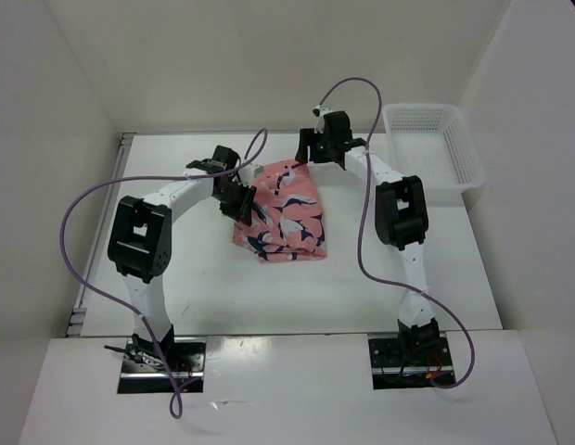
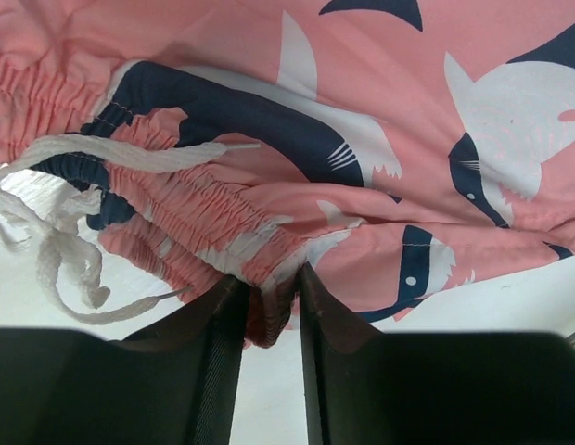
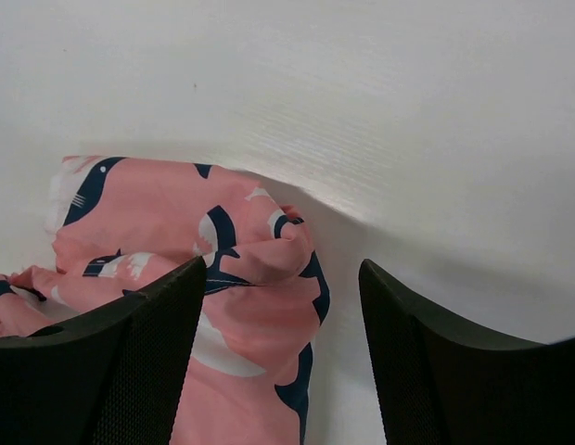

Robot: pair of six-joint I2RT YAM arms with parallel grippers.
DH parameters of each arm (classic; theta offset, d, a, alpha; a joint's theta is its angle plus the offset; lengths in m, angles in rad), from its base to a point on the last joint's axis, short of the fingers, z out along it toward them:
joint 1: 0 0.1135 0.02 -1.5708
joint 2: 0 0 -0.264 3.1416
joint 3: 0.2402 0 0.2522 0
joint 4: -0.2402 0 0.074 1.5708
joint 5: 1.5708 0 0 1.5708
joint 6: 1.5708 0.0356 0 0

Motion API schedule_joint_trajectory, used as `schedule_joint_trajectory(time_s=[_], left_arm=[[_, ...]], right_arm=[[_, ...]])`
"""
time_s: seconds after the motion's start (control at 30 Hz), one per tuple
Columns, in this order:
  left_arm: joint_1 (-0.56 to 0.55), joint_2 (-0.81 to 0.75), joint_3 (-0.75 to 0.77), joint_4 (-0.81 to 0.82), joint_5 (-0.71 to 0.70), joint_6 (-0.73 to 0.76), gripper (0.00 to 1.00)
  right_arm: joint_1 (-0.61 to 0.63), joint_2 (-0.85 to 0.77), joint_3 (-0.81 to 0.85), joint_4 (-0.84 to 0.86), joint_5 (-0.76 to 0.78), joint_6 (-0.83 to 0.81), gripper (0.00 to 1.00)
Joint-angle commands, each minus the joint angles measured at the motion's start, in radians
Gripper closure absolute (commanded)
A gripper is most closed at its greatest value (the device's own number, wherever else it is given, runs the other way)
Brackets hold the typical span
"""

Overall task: Fold and stack the shorts
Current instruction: Fold the shorts

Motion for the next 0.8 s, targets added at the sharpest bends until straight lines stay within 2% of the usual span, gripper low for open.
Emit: schedule_joint_trajectory(time_s=[0.0,0.1,0.2,0.23,0.33,0.37,0.43,0.47,0.6,0.77], left_arm=[[0.003,0.009,-0.010,-0.007,0.024,0.004,0.66],[0.003,0.009,-0.010,-0.017,0.024,0.004,0.66],[-0.006,0.009,-0.010,-0.040,0.024,0.004,0.68],[-0.017,0.009,-0.010,-0.040,0.015,0.004,0.69],[-0.026,-0.012,-0.045,-0.060,-0.008,0.004,0.70],[-0.037,-0.021,-0.057,-0.060,-0.028,0.004,0.72],[-0.046,-0.032,-0.100,-0.073,-0.039,0.004,0.72],[-0.046,-0.044,-0.117,-0.083,-0.048,0.004,0.72],[-0.055,-0.064,-0.189,-0.093,-0.105,0.004,0.72],[-0.067,-0.112,-0.235,-0.102,-0.152,0.004,0.72]], right_arm=[[-0.003,0.018,-0.003,-0.004,0.009,0.034,0.28],[0.006,0.031,-0.012,-0.004,-0.018,0.034,0.34],[0.028,0.060,-0.021,-0.004,0.027,0.063,0.55],[0.038,0.069,-0.021,-0.004,0.036,0.075,0.65],[0.038,0.094,-0.011,-0.004,0.067,0.124,0.80],[0.038,0.107,0.006,-0.004,0.106,0.137,0.90],[0.038,0.132,0.053,-0.004,0.148,0.151,0.97],[0.038,0.141,0.073,-0.004,0.166,0.151,1.00],[0.038,0.186,0.228,-0.004,0.232,0.184,1.00],[0.057,0.228,0.333,-0.027,0.324,0.218,1.00]])
